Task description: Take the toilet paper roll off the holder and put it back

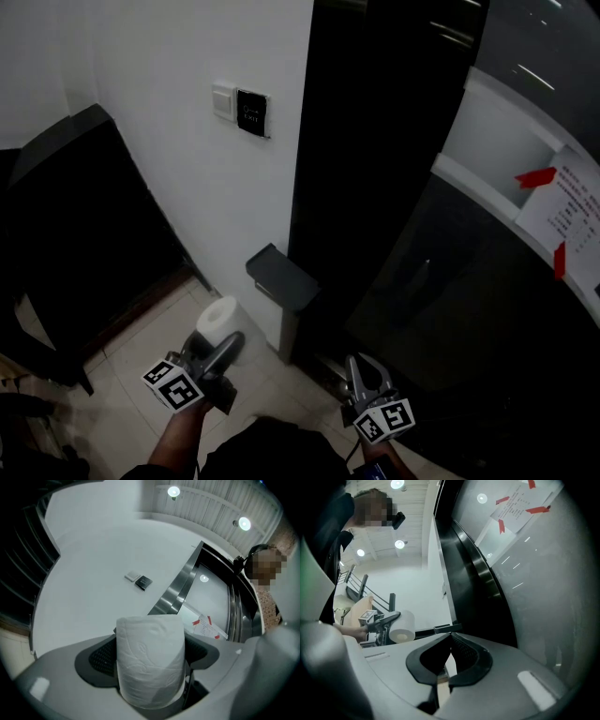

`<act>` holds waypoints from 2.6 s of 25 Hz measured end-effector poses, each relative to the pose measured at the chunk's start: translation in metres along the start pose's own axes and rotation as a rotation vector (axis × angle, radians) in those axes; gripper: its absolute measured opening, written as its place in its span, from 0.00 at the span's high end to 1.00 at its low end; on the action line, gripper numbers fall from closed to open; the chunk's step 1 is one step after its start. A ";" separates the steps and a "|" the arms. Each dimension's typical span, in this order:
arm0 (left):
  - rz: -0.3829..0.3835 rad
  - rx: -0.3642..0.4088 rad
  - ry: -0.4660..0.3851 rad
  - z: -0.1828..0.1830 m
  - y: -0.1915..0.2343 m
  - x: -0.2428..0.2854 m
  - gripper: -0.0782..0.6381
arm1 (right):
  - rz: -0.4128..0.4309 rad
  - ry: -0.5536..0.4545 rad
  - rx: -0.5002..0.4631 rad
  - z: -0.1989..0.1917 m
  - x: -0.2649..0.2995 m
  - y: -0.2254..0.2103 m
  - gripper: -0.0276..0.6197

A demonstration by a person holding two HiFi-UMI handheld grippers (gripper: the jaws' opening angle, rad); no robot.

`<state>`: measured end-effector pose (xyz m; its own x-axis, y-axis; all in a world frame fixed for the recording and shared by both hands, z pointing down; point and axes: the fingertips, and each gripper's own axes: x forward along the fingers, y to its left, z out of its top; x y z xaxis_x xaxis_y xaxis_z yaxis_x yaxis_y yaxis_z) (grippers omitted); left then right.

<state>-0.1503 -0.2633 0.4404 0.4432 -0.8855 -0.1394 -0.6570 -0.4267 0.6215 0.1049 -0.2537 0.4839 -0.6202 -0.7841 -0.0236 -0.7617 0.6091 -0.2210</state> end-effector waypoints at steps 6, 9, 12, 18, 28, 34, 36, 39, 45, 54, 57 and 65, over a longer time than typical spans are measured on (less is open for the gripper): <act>-0.017 -0.039 -0.003 -0.002 0.002 0.004 0.29 | -0.003 -0.002 -0.002 0.001 0.002 -0.004 0.94; -0.038 -0.021 -0.001 0.003 0.000 0.010 0.29 | -0.003 -0.003 -0.005 0.002 0.003 -0.006 0.94; -0.058 0.023 -0.001 0.013 -0.004 0.020 0.29 | -0.005 -0.008 -0.010 0.005 0.003 -0.008 0.94; -0.040 0.120 0.018 0.024 -0.010 0.041 0.29 | -0.010 -0.033 -0.014 0.016 0.006 -0.014 0.94; -0.014 0.219 0.010 0.034 -0.010 0.074 0.29 | -0.046 -0.050 -0.016 0.023 -0.002 -0.028 0.94; -0.034 0.262 0.032 0.038 -0.016 0.105 0.29 | -0.080 -0.058 -0.008 0.023 -0.012 -0.035 0.94; -0.040 0.278 0.033 0.040 -0.018 0.114 0.29 | -0.092 -0.057 -0.004 0.022 -0.015 -0.038 0.94; -0.031 0.347 0.015 0.042 -0.021 0.125 0.29 | -0.107 -0.055 0.004 0.021 -0.021 -0.042 0.94; -0.016 0.559 0.009 0.029 -0.024 0.148 0.29 | -0.134 -0.053 0.016 0.019 -0.029 -0.050 0.94; -0.014 0.635 0.047 0.005 -0.022 0.172 0.29 | -0.160 -0.060 0.022 0.019 -0.036 -0.062 0.94; 0.005 0.671 0.064 -0.002 -0.018 0.175 0.29 | -0.166 -0.065 0.023 0.020 -0.036 -0.065 0.94; 0.016 0.706 0.060 -0.008 -0.012 0.178 0.29 | -0.184 -0.070 0.027 0.021 -0.041 -0.070 0.94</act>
<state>-0.0584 -0.4143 0.4138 0.4497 -0.8897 -0.0792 -0.8931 -0.4489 -0.0285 0.1879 -0.2668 0.4804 -0.4558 -0.8888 -0.0478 -0.8549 0.4522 -0.2542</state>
